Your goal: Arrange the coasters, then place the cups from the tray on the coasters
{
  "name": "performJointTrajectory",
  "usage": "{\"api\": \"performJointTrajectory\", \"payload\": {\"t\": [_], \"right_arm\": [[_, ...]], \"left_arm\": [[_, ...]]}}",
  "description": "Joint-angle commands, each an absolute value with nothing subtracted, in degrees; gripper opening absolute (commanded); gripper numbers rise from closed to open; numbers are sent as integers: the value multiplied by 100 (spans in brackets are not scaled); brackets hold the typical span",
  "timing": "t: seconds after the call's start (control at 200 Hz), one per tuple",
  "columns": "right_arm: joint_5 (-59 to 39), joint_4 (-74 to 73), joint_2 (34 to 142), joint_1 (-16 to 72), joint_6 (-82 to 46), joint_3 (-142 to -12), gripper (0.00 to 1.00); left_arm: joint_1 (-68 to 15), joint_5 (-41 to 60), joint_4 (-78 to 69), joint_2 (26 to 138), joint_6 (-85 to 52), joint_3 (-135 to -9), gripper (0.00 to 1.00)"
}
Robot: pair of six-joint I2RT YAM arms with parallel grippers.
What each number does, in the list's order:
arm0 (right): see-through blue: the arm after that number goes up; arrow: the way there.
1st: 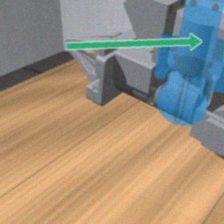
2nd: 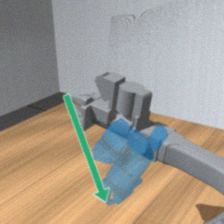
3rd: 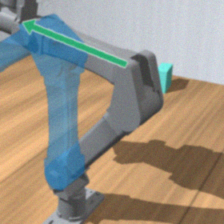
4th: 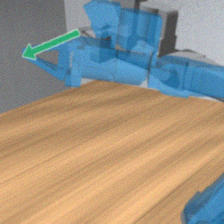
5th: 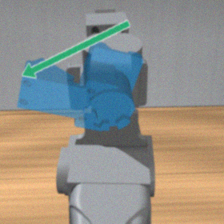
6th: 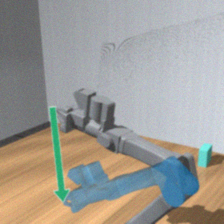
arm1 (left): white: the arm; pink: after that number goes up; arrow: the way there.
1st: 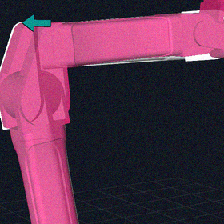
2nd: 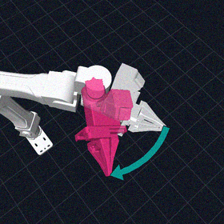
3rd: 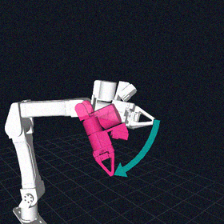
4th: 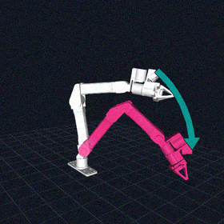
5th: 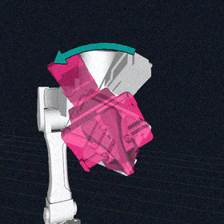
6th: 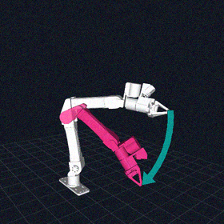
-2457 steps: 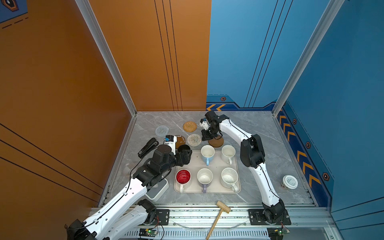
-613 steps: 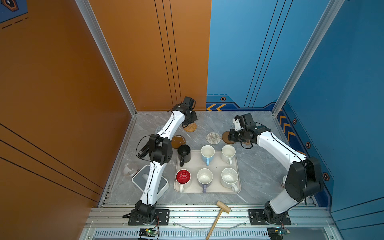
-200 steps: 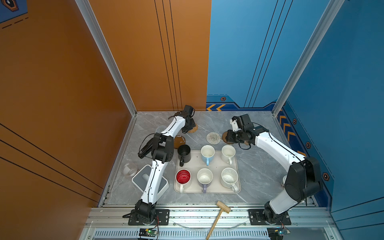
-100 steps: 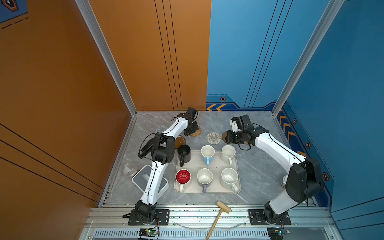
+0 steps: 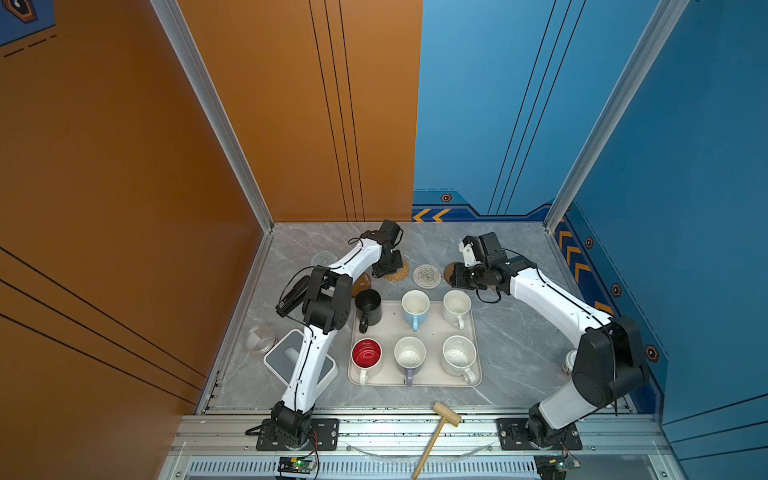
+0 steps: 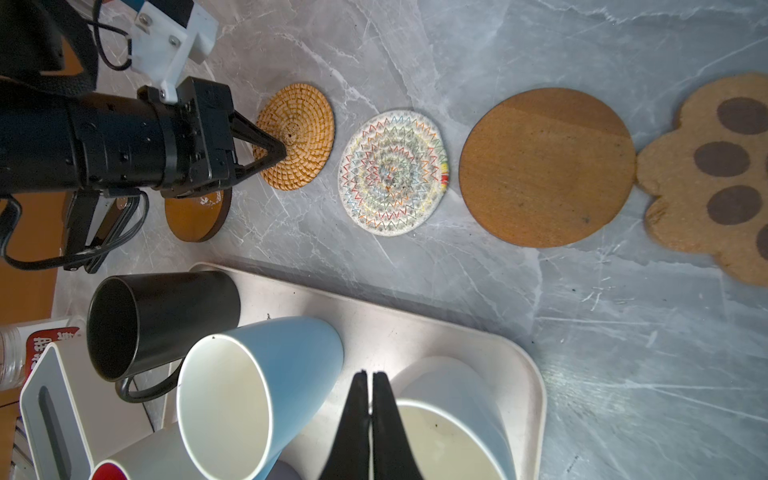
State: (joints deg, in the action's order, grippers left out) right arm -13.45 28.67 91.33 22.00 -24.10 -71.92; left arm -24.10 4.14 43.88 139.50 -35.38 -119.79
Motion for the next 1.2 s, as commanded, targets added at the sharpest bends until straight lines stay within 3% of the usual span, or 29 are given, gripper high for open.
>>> {"api": "performJointTrajectory", "payload": {"t": [0.0,1.197], "right_arm": [[-1416,2734,8999,2250,-2503,-7118,0],[-1382,2725,8995,2443,-2522,-7137,0]], "left_arm": [[-2518,455,5023,14068,-3497,-11604,0],[-2720,164,4756,13542,-3674,-10807,0]]}}
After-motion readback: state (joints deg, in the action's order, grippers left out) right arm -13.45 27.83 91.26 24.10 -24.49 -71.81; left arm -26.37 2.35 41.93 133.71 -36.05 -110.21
